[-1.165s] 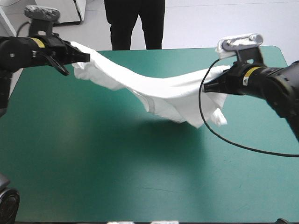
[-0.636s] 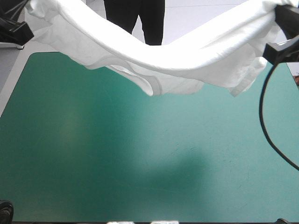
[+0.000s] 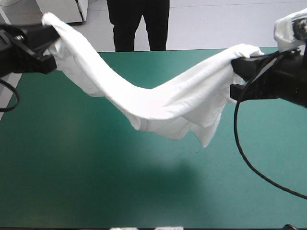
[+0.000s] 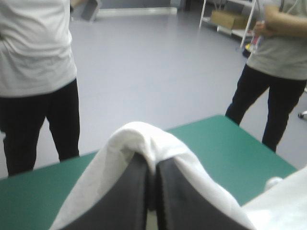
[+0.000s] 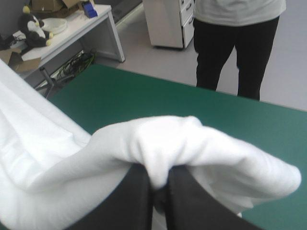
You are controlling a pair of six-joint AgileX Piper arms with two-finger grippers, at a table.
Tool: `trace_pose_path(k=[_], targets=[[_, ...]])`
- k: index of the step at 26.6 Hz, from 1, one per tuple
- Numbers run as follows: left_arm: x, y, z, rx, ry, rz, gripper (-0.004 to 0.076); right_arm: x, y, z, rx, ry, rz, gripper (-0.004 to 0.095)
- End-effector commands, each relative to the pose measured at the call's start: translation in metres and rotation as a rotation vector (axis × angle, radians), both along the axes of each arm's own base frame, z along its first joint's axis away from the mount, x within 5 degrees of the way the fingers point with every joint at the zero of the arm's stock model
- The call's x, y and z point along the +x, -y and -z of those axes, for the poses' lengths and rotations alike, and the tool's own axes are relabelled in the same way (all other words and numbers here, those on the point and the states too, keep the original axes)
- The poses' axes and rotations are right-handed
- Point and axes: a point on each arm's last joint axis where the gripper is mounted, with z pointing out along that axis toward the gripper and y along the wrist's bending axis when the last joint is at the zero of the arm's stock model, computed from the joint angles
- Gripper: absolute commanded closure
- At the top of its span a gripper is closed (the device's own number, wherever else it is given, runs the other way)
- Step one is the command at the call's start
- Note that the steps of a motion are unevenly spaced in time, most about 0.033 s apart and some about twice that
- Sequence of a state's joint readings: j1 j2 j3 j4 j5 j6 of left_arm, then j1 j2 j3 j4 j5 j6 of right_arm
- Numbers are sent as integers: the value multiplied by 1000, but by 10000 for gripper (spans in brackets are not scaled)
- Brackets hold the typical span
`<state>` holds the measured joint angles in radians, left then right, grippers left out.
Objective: Fold the cloth
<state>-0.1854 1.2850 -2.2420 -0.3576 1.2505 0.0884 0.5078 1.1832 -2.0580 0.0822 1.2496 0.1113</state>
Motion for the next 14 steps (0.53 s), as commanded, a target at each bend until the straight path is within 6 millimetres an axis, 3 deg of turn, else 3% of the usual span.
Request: trace_pose_path(k=[1,4,9,13,14], targets=[[-5,0,29,39,-130,18,734,-7,3,10,21,-34,1,925],[16,4,68,40,-251,6,734,6,-1,25,-3,-79,25,925],[65,11,123,80,-371,-16,734,56,-15,80,-171,-221,144,926],[112,17,170,126,-488,-43,734,100,-31,134,-292,-277,183,925],[134,20,192,148,-540,-49,734,121,-40,159,-329,-297,200,926]])
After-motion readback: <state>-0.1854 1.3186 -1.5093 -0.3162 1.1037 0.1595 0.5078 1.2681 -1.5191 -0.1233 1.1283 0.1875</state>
